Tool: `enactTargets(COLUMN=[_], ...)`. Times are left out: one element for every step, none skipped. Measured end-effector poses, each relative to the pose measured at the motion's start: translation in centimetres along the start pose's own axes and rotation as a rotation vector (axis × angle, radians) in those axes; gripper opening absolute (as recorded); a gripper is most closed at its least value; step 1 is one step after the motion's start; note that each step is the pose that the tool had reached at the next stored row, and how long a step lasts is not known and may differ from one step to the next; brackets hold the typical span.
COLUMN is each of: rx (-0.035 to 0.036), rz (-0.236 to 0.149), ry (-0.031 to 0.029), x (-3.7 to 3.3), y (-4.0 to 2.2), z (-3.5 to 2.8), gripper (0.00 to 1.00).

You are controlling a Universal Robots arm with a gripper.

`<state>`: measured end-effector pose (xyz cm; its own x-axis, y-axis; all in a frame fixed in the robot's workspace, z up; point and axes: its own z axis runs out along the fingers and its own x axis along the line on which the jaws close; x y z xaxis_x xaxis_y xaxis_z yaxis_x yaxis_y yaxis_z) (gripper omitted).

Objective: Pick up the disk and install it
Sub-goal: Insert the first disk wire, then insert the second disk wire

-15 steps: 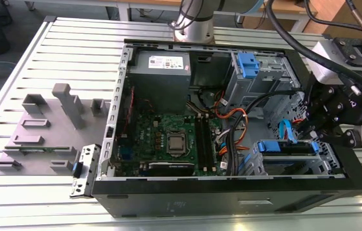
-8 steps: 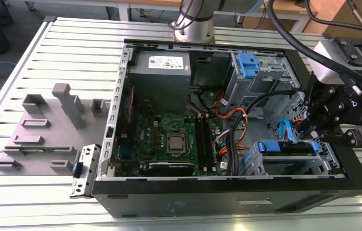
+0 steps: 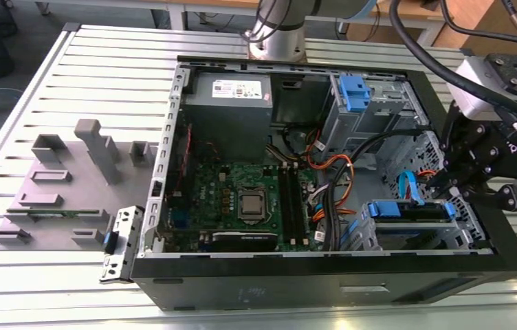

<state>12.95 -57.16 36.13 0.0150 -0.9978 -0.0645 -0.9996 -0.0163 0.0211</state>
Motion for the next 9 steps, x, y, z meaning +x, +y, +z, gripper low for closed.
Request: enactTargets(rx=[0.0000, 0.0000, 0.0000, 0.0000, 0.0000, 0.0000, 0.0000, 0.0000, 0.0000], rz=[0.000, 0.000, 0.000, 0.000, 0.000, 0.000, 0.000, 0.000, 0.000], ry=[-0.0005, -0.0008, -0.0008, -0.0008, -0.0009, -0.0009, -0.0009, -0.0010, -0.0010], x=[0.00, 0.00, 0.00, 0.00, 0.00, 0.00, 0.00, 0.00, 0.00], y=[0.00, 0.00, 0.00, 0.00, 0.00, 0.00, 0.00, 0.00, 0.00], z=[-0.02, -0.02, -0.02, -0.03, -0.03, -0.03, -0.03, -0.03, -0.03], gripper=[0.24, 0.24, 0.24, 0.24, 0.24, 0.24, 0.24, 0.24, 0.24])
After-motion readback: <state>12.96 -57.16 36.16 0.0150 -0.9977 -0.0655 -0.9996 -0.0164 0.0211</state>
